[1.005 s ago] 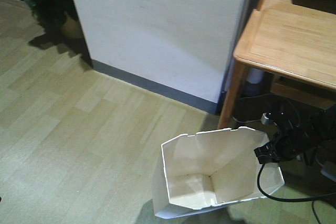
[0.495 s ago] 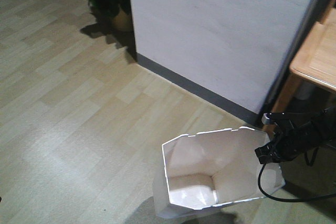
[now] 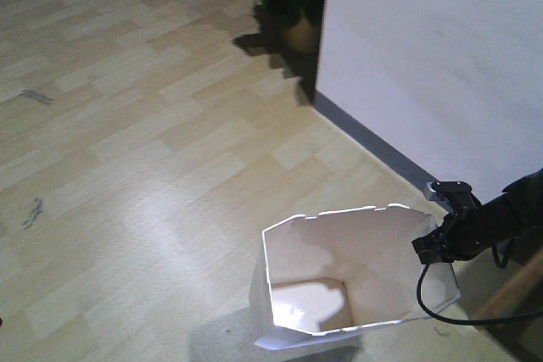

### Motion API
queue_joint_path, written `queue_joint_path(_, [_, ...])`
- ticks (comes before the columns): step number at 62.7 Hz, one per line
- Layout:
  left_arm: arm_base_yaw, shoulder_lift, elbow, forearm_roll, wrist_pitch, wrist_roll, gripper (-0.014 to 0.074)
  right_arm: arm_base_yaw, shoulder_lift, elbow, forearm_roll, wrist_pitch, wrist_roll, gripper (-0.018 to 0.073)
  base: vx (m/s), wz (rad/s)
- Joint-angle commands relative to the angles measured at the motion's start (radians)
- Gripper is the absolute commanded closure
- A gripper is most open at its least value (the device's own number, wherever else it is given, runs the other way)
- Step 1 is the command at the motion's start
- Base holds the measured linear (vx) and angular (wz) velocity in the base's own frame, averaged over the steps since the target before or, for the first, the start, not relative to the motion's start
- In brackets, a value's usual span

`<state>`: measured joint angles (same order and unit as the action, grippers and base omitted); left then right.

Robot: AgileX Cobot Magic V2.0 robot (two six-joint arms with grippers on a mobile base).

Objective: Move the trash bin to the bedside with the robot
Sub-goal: 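Hold the bin rim with the right gripper while the base turns toward the bed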

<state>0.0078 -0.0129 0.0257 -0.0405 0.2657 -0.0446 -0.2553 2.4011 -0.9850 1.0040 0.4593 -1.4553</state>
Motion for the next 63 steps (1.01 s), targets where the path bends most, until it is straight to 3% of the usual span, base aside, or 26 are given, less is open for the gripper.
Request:
queue_joint_path(1, [0.0, -0.014, 0.019, -0.004, -0.068, -0.006, 0.0602, -0.003, -0.075, -0.007, 0.043, 0.189, 0.001, 0.0564, 0.06, 0.58])
queue_joint_path(63, [0.0, -0.014, 0.019, -0.004, -0.068, -0.006, 0.0602, -0.003, -0.075, -0.007, 0.043, 0.189, 0.001, 0.0564, 0.12, 0.42])
